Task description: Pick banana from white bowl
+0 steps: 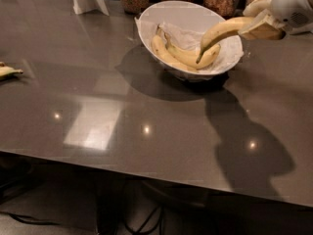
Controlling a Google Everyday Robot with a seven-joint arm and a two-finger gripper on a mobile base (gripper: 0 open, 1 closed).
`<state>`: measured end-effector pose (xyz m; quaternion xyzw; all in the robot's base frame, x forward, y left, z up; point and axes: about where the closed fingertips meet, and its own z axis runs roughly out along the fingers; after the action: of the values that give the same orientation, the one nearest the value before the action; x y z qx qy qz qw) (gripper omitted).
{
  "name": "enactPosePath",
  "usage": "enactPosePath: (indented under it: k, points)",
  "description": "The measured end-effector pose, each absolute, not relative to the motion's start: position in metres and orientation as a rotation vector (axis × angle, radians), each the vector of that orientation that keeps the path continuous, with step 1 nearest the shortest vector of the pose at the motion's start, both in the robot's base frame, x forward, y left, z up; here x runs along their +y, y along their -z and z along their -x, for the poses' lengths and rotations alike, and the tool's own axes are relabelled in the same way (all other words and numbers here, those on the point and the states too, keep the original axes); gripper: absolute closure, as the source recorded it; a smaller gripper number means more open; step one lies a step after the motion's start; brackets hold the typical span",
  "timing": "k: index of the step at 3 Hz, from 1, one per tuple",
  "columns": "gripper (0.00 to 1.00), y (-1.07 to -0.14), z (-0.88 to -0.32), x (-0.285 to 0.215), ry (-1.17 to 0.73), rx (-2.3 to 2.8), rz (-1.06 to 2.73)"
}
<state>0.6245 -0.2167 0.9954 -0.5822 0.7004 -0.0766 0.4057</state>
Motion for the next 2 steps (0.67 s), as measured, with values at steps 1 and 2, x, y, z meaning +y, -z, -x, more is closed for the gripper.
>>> enactPosePath:
  k: [1,2]
  points:
    - [1.00,-1.005,-0.603,-0.226,0.148,1.794,1.424]
    - [1.00,-1.018,-0.587,-0.227,0.078,1.791,1.387]
